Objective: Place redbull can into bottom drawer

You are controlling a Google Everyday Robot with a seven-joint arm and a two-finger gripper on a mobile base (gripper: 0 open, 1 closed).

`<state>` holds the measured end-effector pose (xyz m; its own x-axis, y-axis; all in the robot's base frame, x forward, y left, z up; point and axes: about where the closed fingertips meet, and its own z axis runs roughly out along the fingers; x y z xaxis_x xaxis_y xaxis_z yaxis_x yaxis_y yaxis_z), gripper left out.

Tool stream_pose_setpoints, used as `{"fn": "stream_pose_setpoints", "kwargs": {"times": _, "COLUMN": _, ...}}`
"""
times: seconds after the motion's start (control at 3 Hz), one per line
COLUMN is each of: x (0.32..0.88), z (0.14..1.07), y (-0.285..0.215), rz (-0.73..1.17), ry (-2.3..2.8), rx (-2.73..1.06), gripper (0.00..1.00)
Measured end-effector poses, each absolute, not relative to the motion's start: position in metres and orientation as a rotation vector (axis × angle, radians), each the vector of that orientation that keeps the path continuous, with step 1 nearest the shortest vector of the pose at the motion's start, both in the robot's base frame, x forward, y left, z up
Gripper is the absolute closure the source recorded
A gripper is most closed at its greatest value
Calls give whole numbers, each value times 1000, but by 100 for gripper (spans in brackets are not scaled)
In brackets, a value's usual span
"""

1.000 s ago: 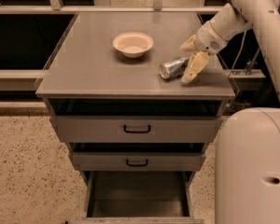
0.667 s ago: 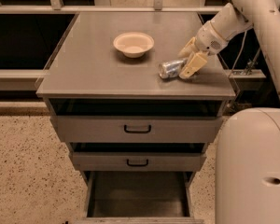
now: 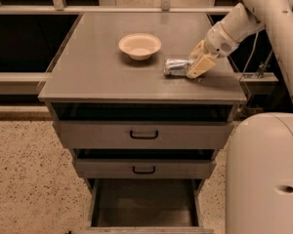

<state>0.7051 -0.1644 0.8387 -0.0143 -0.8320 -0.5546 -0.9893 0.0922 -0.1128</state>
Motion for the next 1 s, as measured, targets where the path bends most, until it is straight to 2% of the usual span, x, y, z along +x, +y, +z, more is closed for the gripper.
{"fn": "stream_pose_setpoints", "kwargs": {"times": 0.33, "x": 705, "z": 839, "y": -164, "rz": 425, "ry": 1890, "rx": -1783, "gripper": 100}}
{"fn": "stream_pose_setpoints", "kwargs": {"times": 1.0, "x": 699, "z": 838, "y": -166, "rz": 436, "ry": 1908, "rx": -1772, "gripper": 100}}
